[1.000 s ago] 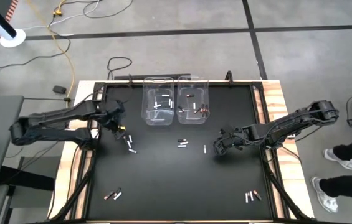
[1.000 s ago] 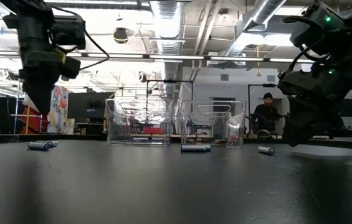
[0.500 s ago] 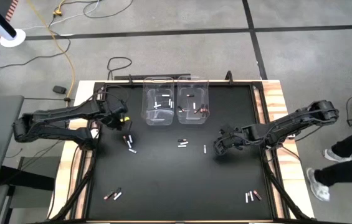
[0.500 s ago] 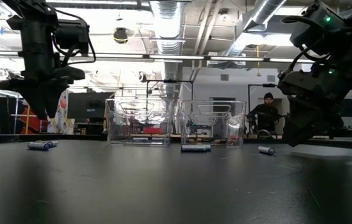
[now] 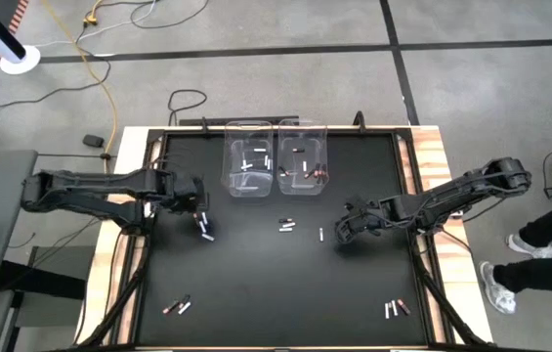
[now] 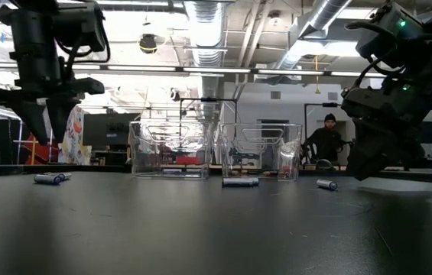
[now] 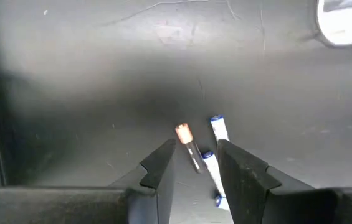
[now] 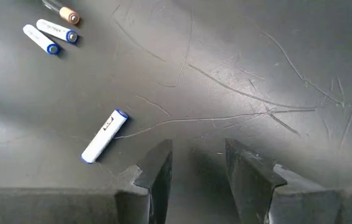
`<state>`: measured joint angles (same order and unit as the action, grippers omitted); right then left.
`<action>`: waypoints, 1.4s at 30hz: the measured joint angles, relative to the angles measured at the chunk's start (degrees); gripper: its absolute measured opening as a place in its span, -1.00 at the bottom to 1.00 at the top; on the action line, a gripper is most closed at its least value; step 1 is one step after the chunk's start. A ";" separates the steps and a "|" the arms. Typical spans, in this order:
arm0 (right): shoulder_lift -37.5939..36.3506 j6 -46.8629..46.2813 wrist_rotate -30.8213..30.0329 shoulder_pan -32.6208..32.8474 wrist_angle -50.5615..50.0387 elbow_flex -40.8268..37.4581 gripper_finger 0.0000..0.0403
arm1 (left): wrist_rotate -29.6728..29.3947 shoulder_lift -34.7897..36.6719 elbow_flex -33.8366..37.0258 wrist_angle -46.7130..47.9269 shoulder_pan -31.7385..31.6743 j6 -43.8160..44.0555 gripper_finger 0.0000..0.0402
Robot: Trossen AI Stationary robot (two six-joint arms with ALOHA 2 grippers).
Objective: Sort batteries
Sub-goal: Put the black battery into the right transparent bin
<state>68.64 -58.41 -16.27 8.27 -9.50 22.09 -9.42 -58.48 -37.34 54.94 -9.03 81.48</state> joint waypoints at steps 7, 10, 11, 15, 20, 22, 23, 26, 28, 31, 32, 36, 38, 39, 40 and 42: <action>-0.02 3.24 0.00 0.00 -0.01 0.00 -0.19 | -4.40 -0.09 0.00 3.06 4.83 15.42 -0.43; -0.01 5.08 0.00 0.00 -0.01 0.00 -0.19 | -4.36 -1.51 0.00 3.04 5.94 20.45 -0.43; 0.00 5.60 0.00 0.00 -0.02 0.00 -0.19 | -4.36 -2.29 0.00 2.50 6.40 21.48 -0.43; 0.00 6.40 0.02 0.00 -0.46 0.00 -0.19 | -4.34 -6.53 0.00 -2.61 8.30 22.09 -0.43; 0.00 6.44 0.51 0.00 -2.85 -0.02 -0.19 | -3.01 -11.73 0.00 -3.71 8.87 24.02 -0.43; 0.00 6.43 1.22 0.00 -3.86 -0.02 -0.19 | -2.56 -12.97 0.01 -3.60 8.89 24.51 -0.43; -0.01 6.43 1.34 0.00 -4.21 -0.02 -0.19 | -2.52 -13.36 0.00 -3.65 8.91 24.79 -0.43; -0.02 6.45 1.36 0.00 -5.14 0.00 -0.19 | -2.45 -13.99 0.02 -3.61 8.89 25.47 -0.43; -0.02 6.62 1.36 0.00 -5.22 0.00 -0.19 | -2.46 -13.89 0.02 -3.65 8.89 25.54 -0.43; -0.02 7.91 1.37 0.00 -5.24 0.00 -0.19 | -2.51 -13.94 0.02 -3.43 8.89 25.95 -0.43; -0.02 7.96 1.36 0.00 -5.27 0.00 -0.19 | -2.52 -13.90 0.02 -3.40 8.89 26.01 -0.43; -0.02 7.98 1.36 0.00 -5.29 0.00 -0.19 | -2.94 -15.04 0.02 -3.37 8.87 26.81 -0.43; -0.02 8.09 1.38 0.00 -5.29 0.00 -0.19 | -3.07 -16.26 0.02 -3.73 8.87 26.81 -0.43; -0.02 8.11 1.38 0.00 -5.29 0.00 -0.19 | -3.08 -16.95 0.02 -4.02 8.85 26.81 -0.43; -0.02 8.11 1.38 0.00 -5.29 0.00 -0.19 | -3.09 -17.74 0.02 -4.47 8.85 26.81 -0.43; -0.02 8.11 1.38 -0.02 -5.32 0.00 -0.19 | -3.20 -19.22 0.02 -5.05 8.85 26.83 -0.43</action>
<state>68.62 -50.30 -14.90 8.25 -14.82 22.09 -12.62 -77.70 -37.32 49.89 -0.19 108.31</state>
